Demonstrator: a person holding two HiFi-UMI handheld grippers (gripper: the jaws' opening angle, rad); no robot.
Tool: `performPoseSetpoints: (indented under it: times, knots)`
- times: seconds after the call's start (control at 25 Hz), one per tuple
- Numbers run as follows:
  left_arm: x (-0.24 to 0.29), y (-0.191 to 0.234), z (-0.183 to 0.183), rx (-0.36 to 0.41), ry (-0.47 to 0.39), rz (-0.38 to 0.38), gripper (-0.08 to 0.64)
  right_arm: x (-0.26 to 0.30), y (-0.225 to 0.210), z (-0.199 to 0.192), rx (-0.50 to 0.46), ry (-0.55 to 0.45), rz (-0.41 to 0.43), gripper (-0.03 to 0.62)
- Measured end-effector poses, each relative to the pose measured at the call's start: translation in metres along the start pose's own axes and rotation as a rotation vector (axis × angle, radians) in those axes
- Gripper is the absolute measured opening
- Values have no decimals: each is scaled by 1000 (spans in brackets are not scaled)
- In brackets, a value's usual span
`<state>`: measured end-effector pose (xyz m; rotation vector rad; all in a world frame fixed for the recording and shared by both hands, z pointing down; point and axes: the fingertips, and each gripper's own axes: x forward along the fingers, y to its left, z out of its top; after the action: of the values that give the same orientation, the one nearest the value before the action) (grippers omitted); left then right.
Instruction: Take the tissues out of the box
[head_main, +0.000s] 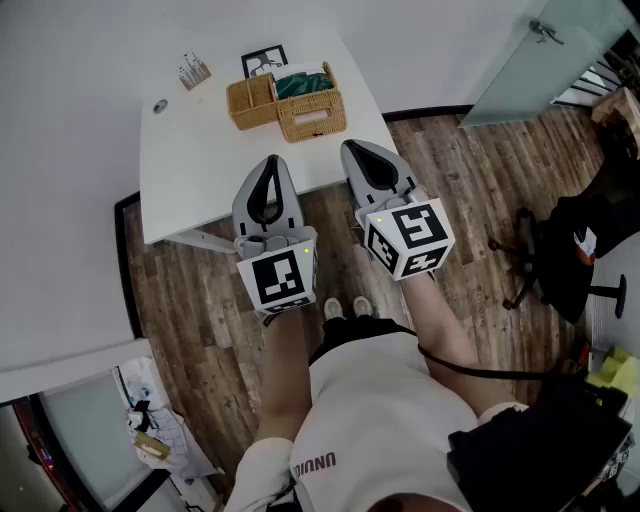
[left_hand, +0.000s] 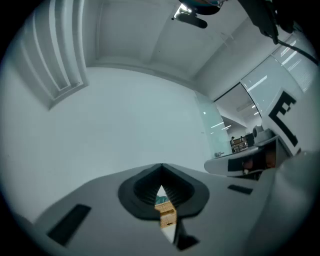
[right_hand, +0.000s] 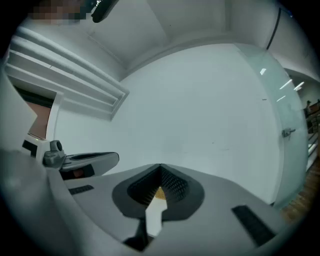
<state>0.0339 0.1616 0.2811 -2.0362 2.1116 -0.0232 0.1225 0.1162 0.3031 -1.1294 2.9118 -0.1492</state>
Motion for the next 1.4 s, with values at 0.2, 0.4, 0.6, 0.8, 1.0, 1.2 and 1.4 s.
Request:
performPoseSetpoints:
  times: [0.2, 0.4, 0.6, 0.8, 1.0, 1.2, 1.4]
  knots:
    - [1, -2, 1, 14, 0, -4, 12, -2, -3, 1, -1, -1, -6, 18]
    - [1, -2, 3, 7, -4, -2, 12, -3, -3, 3, -5, -8, -6, 18]
    - [-1, -2, 3, 5, -5, -2, 12, -4, -3, 1, 3, -6, -6, 18]
    - [-2, 3, 4, -12, -11, 6, 12, -2, -3, 1, 23, -14, -9, 18]
    - [-5, 13, 3, -24, -18, 9, 12, -1, 6, 12, 93, -84, 42, 20]
    - [-11, 26, -14, -21, 8, 3, 12, 2, 12, 10, 36, -90, 15, 20]
    - [-7, 32, -24, -33, 18, -4, 12, 8, 8, 7, 24, -79, -4, 20]
